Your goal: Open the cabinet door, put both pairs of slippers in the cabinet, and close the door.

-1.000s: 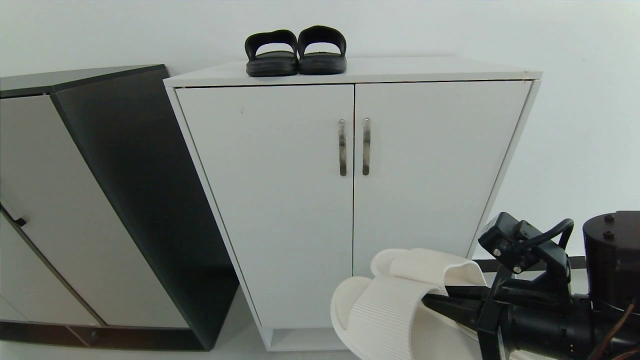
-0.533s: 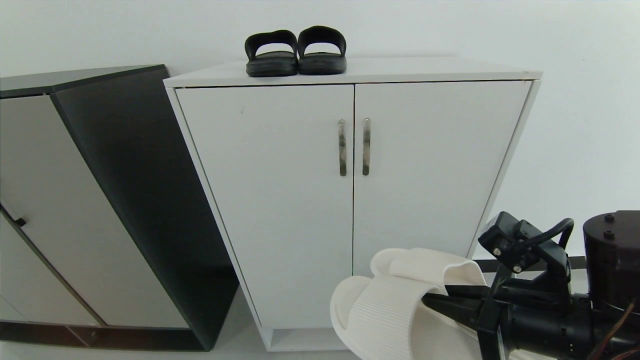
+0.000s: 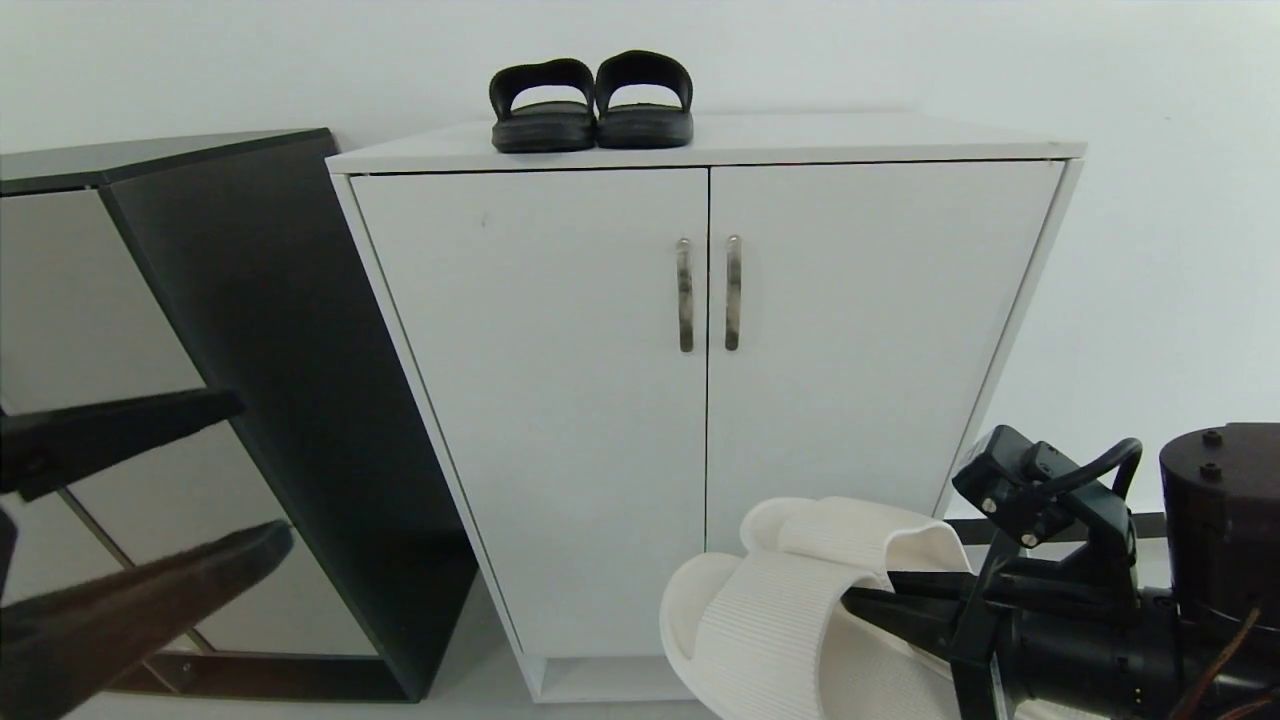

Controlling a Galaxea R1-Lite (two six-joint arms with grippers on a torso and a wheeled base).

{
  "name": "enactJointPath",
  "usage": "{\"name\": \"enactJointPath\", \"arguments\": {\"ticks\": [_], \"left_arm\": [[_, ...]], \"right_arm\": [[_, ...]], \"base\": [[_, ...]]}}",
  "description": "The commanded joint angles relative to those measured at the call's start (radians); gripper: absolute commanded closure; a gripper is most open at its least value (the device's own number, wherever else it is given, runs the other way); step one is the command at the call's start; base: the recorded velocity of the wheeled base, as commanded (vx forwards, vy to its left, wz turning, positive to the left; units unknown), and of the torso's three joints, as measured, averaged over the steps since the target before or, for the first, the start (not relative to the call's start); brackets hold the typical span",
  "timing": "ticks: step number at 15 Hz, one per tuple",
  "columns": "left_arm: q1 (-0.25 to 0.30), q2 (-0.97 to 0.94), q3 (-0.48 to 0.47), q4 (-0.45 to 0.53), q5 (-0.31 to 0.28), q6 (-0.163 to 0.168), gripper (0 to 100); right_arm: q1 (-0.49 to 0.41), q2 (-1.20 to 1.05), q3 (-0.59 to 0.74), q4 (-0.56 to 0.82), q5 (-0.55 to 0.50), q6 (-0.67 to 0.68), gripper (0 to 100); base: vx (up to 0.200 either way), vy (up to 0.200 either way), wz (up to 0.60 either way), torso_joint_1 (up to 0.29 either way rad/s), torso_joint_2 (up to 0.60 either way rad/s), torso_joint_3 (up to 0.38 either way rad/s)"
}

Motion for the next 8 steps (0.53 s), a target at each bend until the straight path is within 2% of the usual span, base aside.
{"name": "enactJointPath", "arguments": {"ticks": [1, 4, 8], "left_arm": [[-0.166, 0.231, -0.099, -0.09, 0.075, -0.036, 0], [-0.297, 0.424, -0.184, -0.21, 0.155, -0.059, 0], [-0.344, 0.597, -0.369, -0.217, 0.147, -0.082, 0]], "right_arm": [[0.0, 0.001, -0.001, 0.0, 0.001, 0.0, 100], [0.0, 0.006, 0.0, 0.0, 0.001, 0.0, 100], [0.0, 0.016, 0.002, 0.0, 0.005, 0.0, 100]], "base": [[0.0, 0.0, 0.0, 0.0, 0.0, 0.0], [0.0, 0.0, 0.0, 0.0, 0.0, 0.0], [0.0, 0.0, 0.0, 0.0, 0.0, 0.0]]}}
